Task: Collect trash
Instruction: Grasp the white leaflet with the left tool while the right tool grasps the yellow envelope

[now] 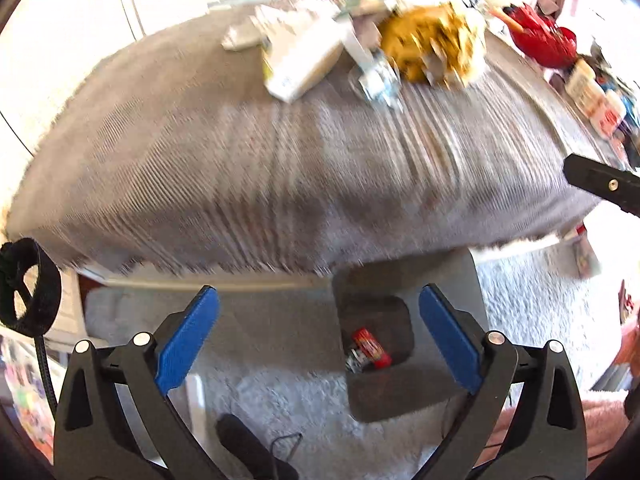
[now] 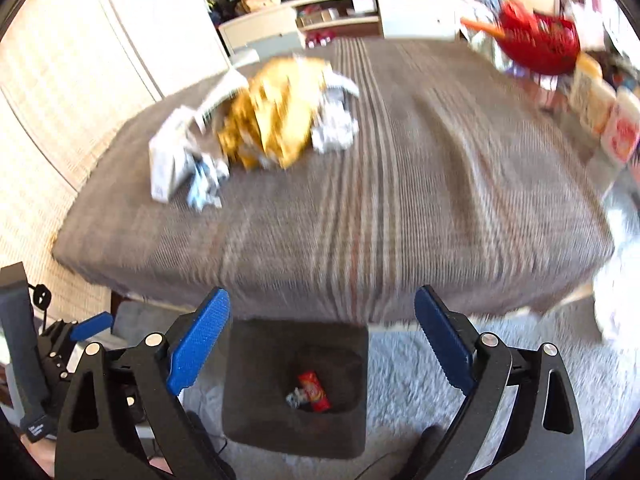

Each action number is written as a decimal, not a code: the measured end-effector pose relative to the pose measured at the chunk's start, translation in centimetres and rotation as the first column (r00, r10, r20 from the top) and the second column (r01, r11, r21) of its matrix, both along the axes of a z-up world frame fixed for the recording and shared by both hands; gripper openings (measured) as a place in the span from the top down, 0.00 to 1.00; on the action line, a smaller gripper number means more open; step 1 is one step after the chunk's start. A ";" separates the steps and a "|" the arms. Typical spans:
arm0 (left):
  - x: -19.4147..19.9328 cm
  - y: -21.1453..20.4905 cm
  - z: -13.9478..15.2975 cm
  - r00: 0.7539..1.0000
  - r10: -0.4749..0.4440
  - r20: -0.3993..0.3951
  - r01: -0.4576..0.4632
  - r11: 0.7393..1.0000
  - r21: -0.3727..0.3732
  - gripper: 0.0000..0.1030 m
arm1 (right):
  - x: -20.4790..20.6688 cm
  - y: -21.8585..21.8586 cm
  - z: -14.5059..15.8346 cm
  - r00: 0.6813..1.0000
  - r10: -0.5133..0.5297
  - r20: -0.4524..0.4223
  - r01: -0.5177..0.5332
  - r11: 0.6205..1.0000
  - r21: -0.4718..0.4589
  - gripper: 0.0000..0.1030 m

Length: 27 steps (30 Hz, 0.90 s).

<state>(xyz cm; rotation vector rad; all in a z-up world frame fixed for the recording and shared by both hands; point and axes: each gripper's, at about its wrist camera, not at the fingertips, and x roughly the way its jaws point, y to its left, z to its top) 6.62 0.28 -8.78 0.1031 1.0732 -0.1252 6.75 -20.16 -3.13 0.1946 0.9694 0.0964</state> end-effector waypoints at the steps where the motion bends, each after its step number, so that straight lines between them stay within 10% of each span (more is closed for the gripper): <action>1: 0.4 0.2 0.5 1.000 0.004 0.014 -0.004 1.000 0.005 0.08 | 0.5 0.2 0.5 1.000 -0.002 0.010 0.002 1.000 -0.005 0.08; 27: 14.3 1.5 6.5 0.980 0.109 0.166 -0.101 0.993 -0.054 0.08 | 12.1 0.9 2.5 0.996 -0.044 0.077 0.039 0.997 0.066 0.08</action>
